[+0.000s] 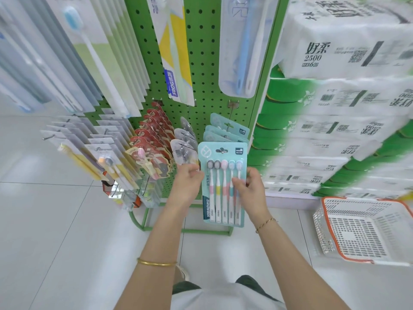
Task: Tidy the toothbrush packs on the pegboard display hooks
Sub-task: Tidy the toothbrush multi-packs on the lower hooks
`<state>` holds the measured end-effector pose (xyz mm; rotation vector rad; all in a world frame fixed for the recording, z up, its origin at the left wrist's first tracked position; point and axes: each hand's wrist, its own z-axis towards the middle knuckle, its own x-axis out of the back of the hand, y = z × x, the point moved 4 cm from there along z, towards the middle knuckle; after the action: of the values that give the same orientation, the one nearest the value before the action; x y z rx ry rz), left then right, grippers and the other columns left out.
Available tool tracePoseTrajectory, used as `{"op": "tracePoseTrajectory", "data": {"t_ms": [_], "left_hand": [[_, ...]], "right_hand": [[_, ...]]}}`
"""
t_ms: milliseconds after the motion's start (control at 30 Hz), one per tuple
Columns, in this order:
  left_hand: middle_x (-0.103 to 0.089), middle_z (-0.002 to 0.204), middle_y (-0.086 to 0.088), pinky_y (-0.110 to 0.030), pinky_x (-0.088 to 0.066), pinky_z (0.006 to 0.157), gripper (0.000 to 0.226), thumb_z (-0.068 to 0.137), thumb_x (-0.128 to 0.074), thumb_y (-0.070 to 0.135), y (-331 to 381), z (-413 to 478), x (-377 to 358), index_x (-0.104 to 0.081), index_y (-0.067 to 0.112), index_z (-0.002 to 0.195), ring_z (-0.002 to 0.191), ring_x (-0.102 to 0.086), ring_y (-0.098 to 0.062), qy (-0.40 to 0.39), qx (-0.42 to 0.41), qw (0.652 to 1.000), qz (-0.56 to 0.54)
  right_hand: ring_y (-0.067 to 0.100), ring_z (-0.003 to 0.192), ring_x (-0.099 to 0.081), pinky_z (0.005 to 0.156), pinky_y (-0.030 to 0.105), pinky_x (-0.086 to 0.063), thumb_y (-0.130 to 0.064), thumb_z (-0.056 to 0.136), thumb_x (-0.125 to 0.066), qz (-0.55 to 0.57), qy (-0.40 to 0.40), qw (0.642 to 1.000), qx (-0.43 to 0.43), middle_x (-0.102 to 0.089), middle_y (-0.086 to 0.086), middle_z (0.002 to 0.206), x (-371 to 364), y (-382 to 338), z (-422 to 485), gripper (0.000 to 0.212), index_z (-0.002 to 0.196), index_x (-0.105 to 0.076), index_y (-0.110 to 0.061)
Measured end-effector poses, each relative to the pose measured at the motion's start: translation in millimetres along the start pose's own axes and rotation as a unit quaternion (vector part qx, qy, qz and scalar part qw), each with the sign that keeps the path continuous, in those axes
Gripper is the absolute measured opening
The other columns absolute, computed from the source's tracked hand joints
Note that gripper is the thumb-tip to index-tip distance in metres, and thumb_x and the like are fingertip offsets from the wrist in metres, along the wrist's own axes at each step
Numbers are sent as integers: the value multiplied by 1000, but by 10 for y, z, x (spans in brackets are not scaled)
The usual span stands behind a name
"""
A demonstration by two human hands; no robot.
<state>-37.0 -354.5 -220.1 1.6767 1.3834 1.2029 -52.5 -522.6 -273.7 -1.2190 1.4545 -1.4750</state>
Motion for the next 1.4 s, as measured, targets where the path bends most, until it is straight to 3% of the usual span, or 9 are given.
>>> {"op": "tracePoseTrajectory", "data": {"t_ms": [300, 434, 667, 834, 967, 1067, 1234, 1334, 1401], "left_hand": [[-55, 121, 0, -42, -41, 105, 27, 96, -50, 18, 50, 17, 1, -51, 14, 123, 116, -51, -15, -13, 6, 1000, 0], [-56, 120, -5, -40, -45, 101, 30, 96, -50, 16, 41, 15, -4, -50, 12, 126, 110, -53, -16, -17, 9, 1000, 0], [-53, 107, 7, -37, -48, 98, 27, 97, -50, 17, 45, -1, 0, -52, 11, 124, 99, -53, -11, -21, 6, 1000, -4], [-57, 118, -3, -38, -48, 97, 19, 97, -50, 17, 53, -5, 11, -52, 14, 116, 104, -55, -14, -28, 13, 1000, -1], [-57, 118, -1, -36, -48, 95, 23, 98, -49, 17, 53, 0, 29, -53, 11, 119, 105, -53, -13, -30, 17, 999, 0], [-54, 108, 7, -36, -48, 96, 19, 98, -48, 17, 38, 14, 43, -53, 15, 116, 103, -53, -12, -30, 20, 999, -4], [-52, 102, 11, -36, -48, 96, 18, 98, -48, 17, 31, 27, 76, -53, 16, 115, 104, -53, -12, -30, 19, 999, 1], [-54, 105, 7, -37, -48, 97, 16, 98, -48, 17, 42, 37, 82, -53, 17, 113, 107, -54, -14, -28, 22, 999, 2], [-53, 105, 5, -37, -48, 97, 19, 98, -48, 16, 55, 39, 81, -53, 15, 116, 107, -53, -15, -28, 23, 999, 7]], "right_hand": [[19, 82, -52, 73, 31, -47, -6, 89, -59, -39, 51, 998, -18, -58, 14, 92, 13, 174, 194, 15, 96, -49, -14], [18, 75, -42, 61, 13, -36, -8, 84, -67, -91, 85, 992, 4, -46, 9, 86, 21, 181, 337, 22, 89, -45, -9], [20, 80, -38, 69, 21, -35, -5, 81, -69, -122, 116, 986, 16, -37, 8, 95, -9, 210, 528, 30, 91, -41, -8], [25, 102, -50, 94, 38, -48, -11, 80, -74, -127, 64, 990, -16, -37, 14, 127, -89, 288, 646, 65, 132, -36, 0], [22, 125, -45, 105, 46, -42, -38, 52, -89, -166, 10, 986, -2, -46, 5, 134, -60, 321, 817, 107, 140, -32, -14], [18, 131, -40, 110, 46, -36, -42, 40, -91, -138, -50, 989, 3, -41, -1, 140, -34, 256, 898, 129, 146, -20, -22], [14, 133, -34, 111, 32, -29, -5, 57, -88, -98, -142, 985, -18, -29, -1, 149, 33, 136, 930, 130, 151, 1, -18], [9, 127, -36, 103, 22, -32, 0, 60, -86, -90, -142, 986, -11, -35, -3, 142, 50, 107, 930, 123, 150, -4, -17], [13, 127, -40, 107, 29, -35, -4, 58, -88, -90, -146, 985, -11, -39, -1, 139, 37, 116, 925, 112, 145, -20, -19]]}}
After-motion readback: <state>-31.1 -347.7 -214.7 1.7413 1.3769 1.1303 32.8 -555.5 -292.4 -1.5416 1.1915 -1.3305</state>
